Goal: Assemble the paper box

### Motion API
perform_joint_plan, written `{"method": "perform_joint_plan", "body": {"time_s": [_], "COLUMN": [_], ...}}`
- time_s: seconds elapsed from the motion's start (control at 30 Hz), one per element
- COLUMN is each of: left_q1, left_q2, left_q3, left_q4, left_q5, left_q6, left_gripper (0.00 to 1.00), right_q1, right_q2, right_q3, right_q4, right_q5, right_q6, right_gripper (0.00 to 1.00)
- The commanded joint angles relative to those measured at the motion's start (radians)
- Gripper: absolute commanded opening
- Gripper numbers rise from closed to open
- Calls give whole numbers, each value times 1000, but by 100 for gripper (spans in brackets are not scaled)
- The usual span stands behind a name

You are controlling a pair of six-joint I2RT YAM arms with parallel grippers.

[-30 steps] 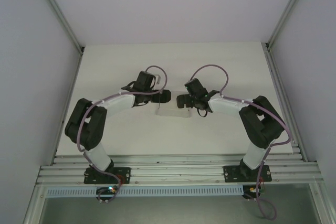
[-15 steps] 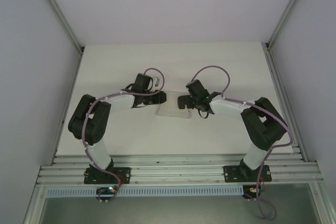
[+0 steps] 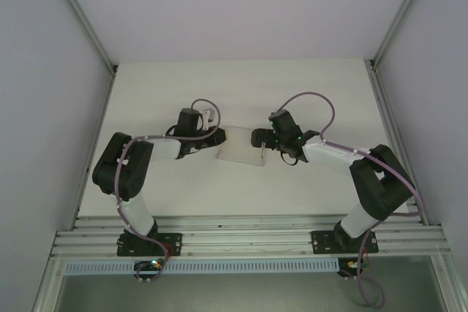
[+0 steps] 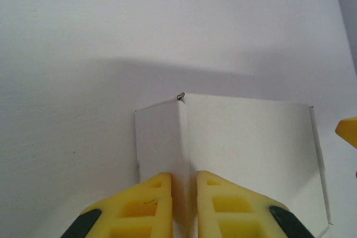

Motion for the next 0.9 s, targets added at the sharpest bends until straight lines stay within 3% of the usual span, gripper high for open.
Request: {"method": "perform_joint_plan", "body": {"time_s": [0.0,0.17,0.33,0.63,0.87], "left_q1": [43,99,125,124,119], "left_q2": [7,58,118,84,94], "left_q3": [-68,-166,-207,-203,-197], "left_q4": [99,416,642,544,554], "left_q5": [40,129,174,138,139], "left_q6": [-72,-227,-334,-267,-266], "left_gripper": [12,9,8,8,9], "right_q1": [-30,-69,-79,-78,-77], "right_q2": [-14,-1,40,144,188], "right_q3": [-34,-91,-63,0,12], "right_q4": [53,201,195,318,452], "right_q5": [-93,-253,-295,-484,-583], "right_q6": [85,143,136,192,264], "right_gripper": [100,100,100,96,77]}}
